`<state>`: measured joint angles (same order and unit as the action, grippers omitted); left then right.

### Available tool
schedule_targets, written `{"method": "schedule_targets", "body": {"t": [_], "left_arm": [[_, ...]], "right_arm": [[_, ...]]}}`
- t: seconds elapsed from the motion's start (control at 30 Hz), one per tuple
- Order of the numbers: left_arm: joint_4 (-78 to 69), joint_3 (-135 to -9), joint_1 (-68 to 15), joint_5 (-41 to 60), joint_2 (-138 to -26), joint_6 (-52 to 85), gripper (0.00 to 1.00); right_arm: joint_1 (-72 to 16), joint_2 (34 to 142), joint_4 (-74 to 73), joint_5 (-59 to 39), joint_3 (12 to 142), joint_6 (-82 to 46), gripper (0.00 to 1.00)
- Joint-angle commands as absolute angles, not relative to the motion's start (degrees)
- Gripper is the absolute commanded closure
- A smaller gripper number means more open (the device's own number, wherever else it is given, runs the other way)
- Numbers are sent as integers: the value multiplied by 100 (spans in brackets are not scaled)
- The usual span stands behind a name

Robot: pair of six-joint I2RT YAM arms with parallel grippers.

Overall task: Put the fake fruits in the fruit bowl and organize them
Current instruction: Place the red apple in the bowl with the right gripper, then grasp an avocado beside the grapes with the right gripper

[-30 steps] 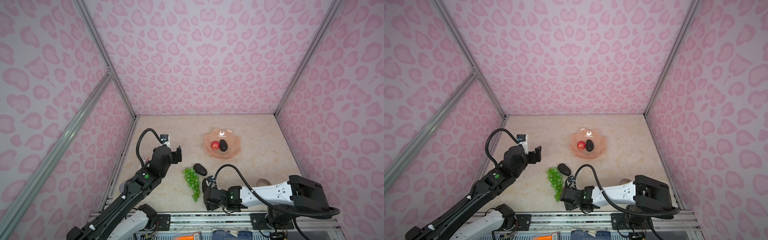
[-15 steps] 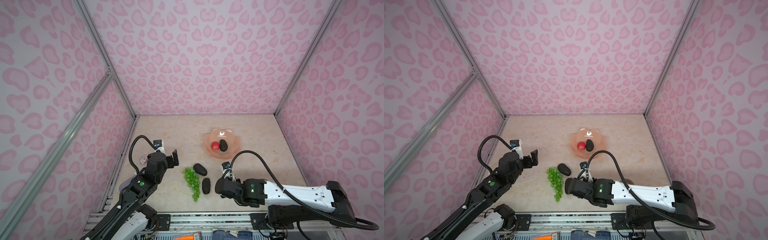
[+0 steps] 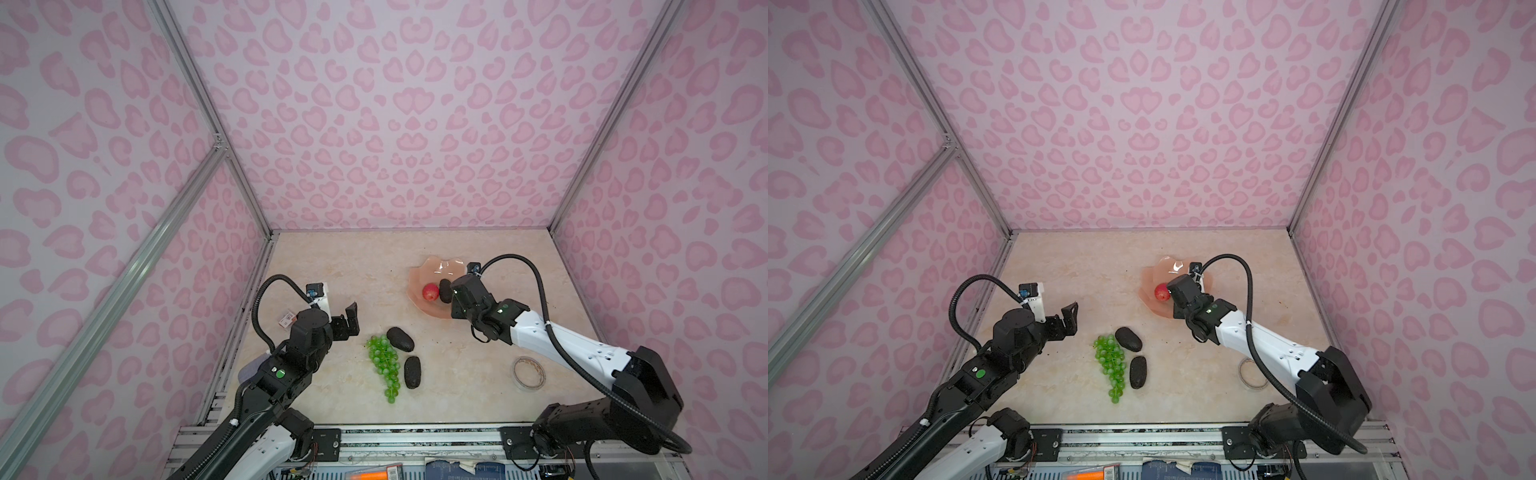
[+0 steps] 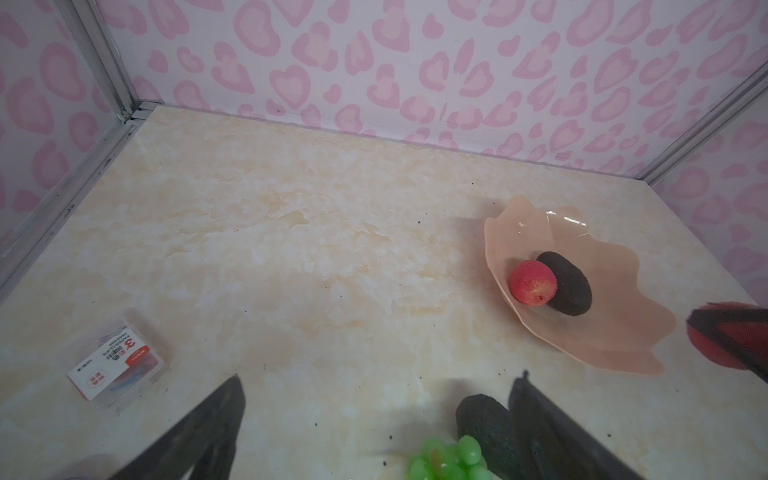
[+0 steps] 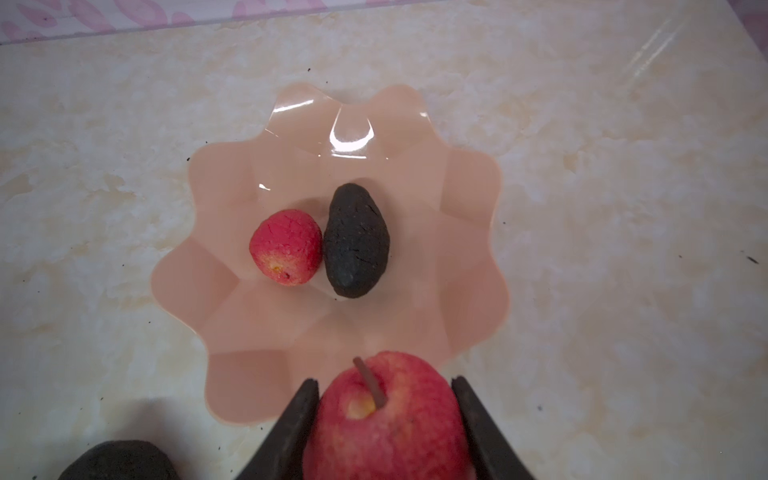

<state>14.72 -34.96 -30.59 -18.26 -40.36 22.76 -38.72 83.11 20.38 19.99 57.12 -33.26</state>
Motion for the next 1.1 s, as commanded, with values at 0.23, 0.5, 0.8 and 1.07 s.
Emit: {"method": "schedule_targets", "body": {"t": [0.23,0.5,0.8,1.07], "left_arm": [[1486,-3463,-3050,-1669,-3937,2382,1],[1512,-3468,-3050,-1818,-3819,2358,2],[1408,-3359,-3050,-1885,-3741,2355,2],[1458,-3313,-3050,-1893,-3665,2348,2]], "right_arm": [[-3782,10093,1424,1379,6384,-3199,53],[-3770,10181,1430,1427,6474,-3260,27],[-4582,8717,2218,1729,6196,-3425,25],[-6281,8456,2183,1045,5299,-4926,24]]}}
